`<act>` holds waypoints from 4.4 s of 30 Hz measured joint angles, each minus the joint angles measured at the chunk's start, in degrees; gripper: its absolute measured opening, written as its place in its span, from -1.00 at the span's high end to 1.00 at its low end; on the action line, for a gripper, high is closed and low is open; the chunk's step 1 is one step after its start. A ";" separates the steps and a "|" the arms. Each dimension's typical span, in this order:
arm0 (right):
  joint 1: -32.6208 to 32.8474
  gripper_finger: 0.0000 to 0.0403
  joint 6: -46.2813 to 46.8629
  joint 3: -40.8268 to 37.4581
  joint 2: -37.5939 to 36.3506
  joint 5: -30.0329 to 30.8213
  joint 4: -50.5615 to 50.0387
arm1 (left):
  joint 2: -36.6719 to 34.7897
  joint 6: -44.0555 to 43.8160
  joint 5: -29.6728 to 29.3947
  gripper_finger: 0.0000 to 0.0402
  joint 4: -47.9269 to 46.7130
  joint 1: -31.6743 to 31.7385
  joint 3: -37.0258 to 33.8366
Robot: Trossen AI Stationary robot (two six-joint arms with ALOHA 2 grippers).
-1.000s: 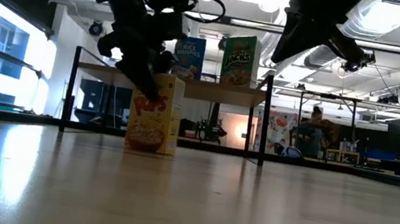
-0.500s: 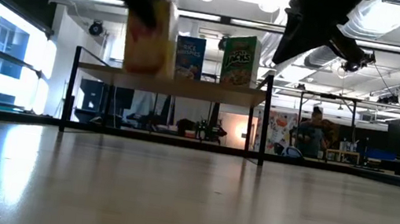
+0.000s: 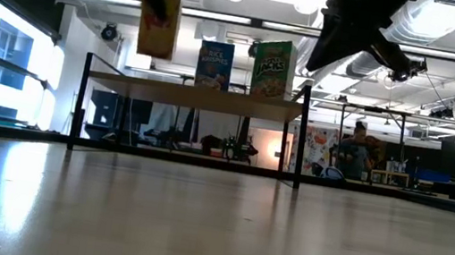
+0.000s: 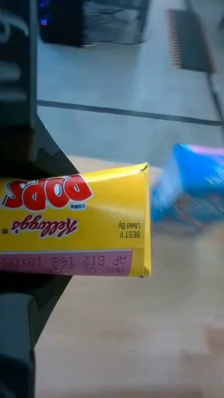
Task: Stack cereal on shelf
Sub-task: Put the top yellow cereal box on the shelf, then put the yellow cereal box on the shelf aligned with the other yellow cereal box
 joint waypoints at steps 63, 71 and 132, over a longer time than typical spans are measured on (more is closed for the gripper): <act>0.01 1.00 0.43 0.00 0.02 2.10 0.76 | 7.61 7.74 17.50 -0.27 2.06 21.82 5.85; 0.00 1.00 0.03 0.00 0.02 1.72 0.78 | 5.43 5.03 16.29 -0.27 0.33 21.84 14.69; 0.00 1.00 -32.81 0.00 -12.76 -3.54 17.15 | -16.11 -41.86 20.66 -0.27 13.46 -74.60 -28.48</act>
